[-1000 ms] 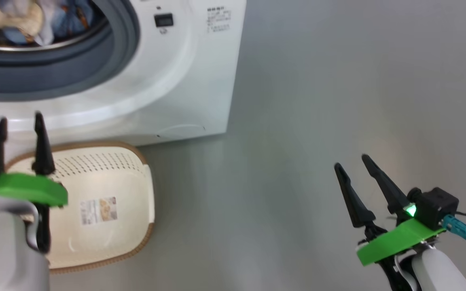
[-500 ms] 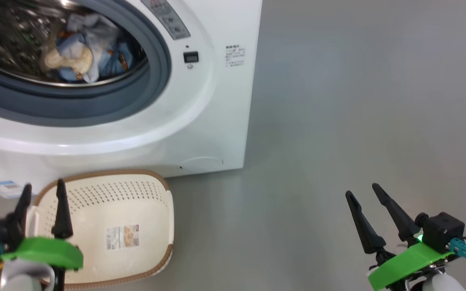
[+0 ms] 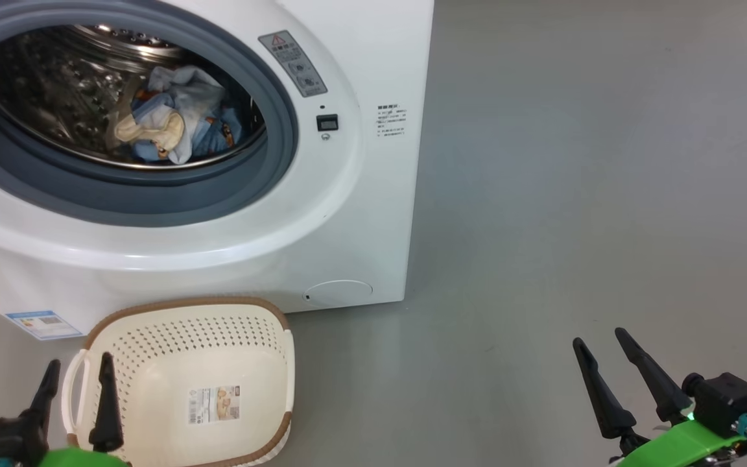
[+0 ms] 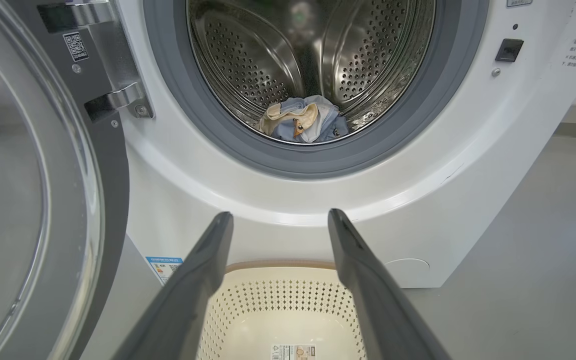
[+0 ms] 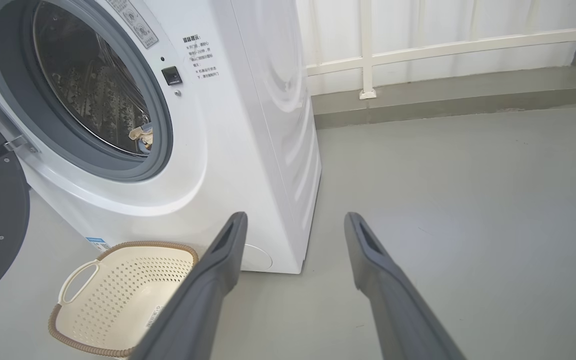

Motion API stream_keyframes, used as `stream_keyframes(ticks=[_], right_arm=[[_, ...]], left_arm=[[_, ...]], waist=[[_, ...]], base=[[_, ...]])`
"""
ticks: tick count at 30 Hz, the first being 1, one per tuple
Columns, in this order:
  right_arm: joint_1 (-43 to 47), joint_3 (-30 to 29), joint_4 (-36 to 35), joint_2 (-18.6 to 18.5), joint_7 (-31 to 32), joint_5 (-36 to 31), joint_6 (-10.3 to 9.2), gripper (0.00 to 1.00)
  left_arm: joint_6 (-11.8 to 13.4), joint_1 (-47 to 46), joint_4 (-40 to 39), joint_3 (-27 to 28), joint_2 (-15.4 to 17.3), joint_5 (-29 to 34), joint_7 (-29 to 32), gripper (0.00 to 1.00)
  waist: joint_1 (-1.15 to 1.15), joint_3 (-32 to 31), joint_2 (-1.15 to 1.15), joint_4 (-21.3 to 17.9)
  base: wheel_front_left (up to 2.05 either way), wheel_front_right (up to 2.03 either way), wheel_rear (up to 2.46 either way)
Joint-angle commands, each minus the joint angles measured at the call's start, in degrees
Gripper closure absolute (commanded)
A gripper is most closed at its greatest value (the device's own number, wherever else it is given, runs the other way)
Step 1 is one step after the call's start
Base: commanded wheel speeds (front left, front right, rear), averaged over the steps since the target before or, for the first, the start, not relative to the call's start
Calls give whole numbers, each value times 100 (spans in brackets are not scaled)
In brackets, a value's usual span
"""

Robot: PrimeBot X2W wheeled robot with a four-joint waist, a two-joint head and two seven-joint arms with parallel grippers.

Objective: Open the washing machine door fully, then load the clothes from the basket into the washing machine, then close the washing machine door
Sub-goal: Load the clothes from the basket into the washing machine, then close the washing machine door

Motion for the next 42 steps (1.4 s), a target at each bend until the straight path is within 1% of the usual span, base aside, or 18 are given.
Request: stream_keyframes(ticks=[1, 8, 18, 27, 32, 42], right_arm=[[69, 61, -136, -104, -26, 27, 9, 0], [136, -11, -142, -82, -26, 15, 9, 0], [115, -63, -183, -86, -26, -2, 9, 0], [122, -57, -191, -69, -26, 3, 9, 0], [107, -54, -201, -68, -26, -1, 9, 0], [100, -42, -199, -80, -26, -1, 9, 0]], left_arm=[[-16, 22, -196, 191, 83, 3, -29, 0], [-16, 201, -349, 227, 7, 37, -29, 0], [-16, 150, -354, 192, -9, 16, -29, 0], [-16, 147, -377, 269, -27, 106, -29, 0], [-16, 141, -406, 259, -46, 109, -29, 0], [-16, 176, -495, 229, -63, 83, -29, 0]], waist=[[0, -42, 0, 24], [0, -118, 0, 40], [0, -49, 0, 57], [0, -44, 0, 77], [0, -20, 0, 93], [0, -12, 0, 130]], base=[[0, 0, 0], [0, 0, 0], [0, 0, 0], [-10, 10, 0], [-87, 87, 0], [-142, 142, 0]])
